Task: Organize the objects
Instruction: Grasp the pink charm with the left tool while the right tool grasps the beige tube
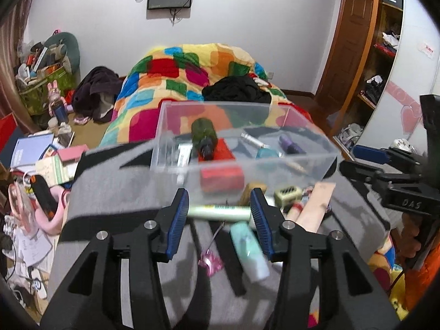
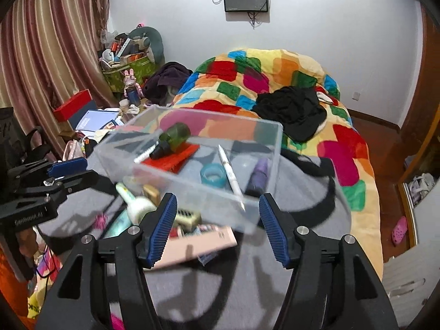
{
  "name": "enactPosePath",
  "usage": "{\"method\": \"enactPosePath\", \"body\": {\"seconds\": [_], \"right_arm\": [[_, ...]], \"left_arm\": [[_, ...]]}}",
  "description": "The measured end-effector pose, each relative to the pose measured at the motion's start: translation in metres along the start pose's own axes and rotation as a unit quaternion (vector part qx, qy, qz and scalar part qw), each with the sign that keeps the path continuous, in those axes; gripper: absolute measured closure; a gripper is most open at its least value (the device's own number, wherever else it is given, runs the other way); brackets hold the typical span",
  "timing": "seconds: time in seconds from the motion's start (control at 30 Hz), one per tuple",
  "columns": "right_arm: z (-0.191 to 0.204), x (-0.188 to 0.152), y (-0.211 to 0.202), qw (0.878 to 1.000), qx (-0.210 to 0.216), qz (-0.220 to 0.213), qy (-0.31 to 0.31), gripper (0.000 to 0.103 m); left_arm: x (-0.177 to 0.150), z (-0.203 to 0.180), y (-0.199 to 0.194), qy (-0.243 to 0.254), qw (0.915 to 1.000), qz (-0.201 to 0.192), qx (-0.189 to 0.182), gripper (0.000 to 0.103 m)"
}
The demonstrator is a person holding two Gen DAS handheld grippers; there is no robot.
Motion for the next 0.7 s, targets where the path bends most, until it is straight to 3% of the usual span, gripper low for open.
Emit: {"method": "enactPosePath", "body": {"seconds": [0.13, 0.23, 0.37, 0.53, 0.7], "right_arm": [[-0.002, -0.026, 0.0, 1.0, -0.007, 0.017, -0.003, 0.042], [0.001, -0.047, 0.003, 0.999, 0.004, 0.034, 0.001, 0.036], [0.011, -0.069, 0.01, 0.998, 0.03, 0.054, 0.019, 0.036], [0.04, -0.07, 0.017, 0.994, 0.082, 0.057, 0.04, 0.036], [0.077, -0.064, 0.029, 0.987, 0.135, 0.068, 0.054, 0.036]], "left_arm": [[-0.022, 0.012, -0.002, -0.008, 0.9998, 0.011, 0.014, 0.057], [-0.04, 0.02, 0.002, -0.015, 0.9992, 0.031, 0.022, 0.056], [-0.061, 0.024, 0.011, -0.016, 0.998, 0.051, 0.033, 0.052], [-0.072, 0.024, 0.024, -0.02, 0.997, 0.064, 0.04, 0.052], [-0.071, 0.023, 0.029, -0.01, 0.9976, 0.043, 0.054, 0.056]]}}
Point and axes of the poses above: each gripper's, at about its wrist camera, not at the fingertips, and y roughly the way its jaws point, z to its left, x to its top, the point moved 10 cm from there along y, roughly the way its jaws point, and after that the axes turned 11 degrees about -y, right-handed, at the moved point
